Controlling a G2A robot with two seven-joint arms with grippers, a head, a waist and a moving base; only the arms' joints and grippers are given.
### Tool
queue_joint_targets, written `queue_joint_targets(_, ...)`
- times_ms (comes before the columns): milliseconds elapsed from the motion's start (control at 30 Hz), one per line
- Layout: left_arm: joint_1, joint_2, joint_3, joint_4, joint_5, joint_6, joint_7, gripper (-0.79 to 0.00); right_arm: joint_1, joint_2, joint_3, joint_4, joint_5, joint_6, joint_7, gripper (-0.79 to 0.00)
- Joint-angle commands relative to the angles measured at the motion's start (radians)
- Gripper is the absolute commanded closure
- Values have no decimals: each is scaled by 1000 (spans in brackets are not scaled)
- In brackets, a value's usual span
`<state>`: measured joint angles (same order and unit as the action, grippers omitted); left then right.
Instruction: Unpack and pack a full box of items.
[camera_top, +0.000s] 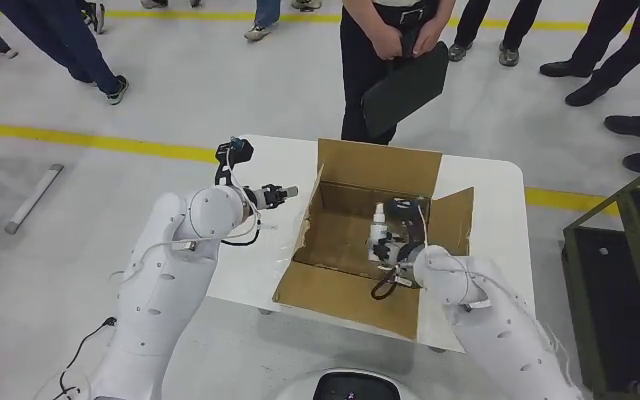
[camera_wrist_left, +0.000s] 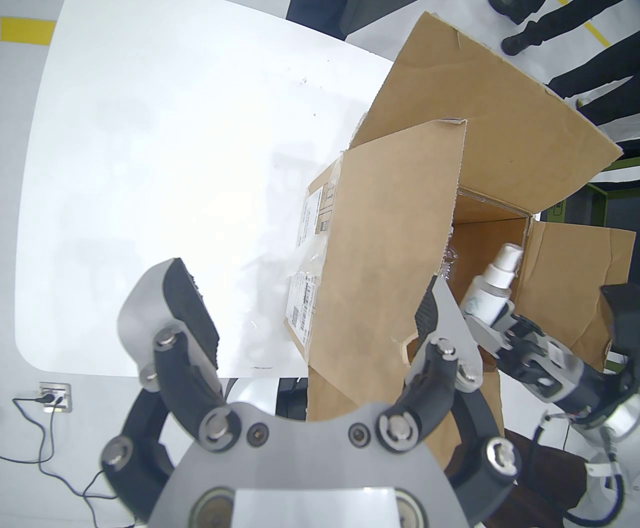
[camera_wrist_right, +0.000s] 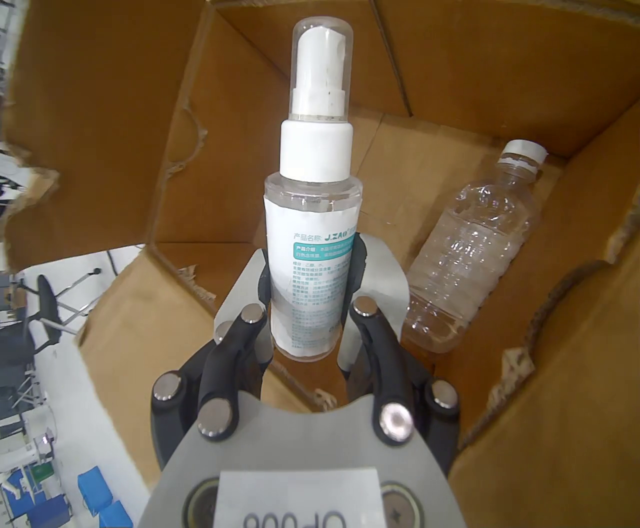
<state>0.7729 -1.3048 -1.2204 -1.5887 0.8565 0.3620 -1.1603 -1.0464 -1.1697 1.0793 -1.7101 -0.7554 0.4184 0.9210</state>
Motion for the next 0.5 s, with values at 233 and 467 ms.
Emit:
queue_joint_targets(233, 0, 0, 0, 0, 0, 0, 0, -785, 167, -58, -179, 238, -78, 183, 19, 0)
queue_joint_targets(467, 0, 0, 0, 0, 0, 0, 0, -785, 179, -63, -188, 251, -73, 190, 27, 0)
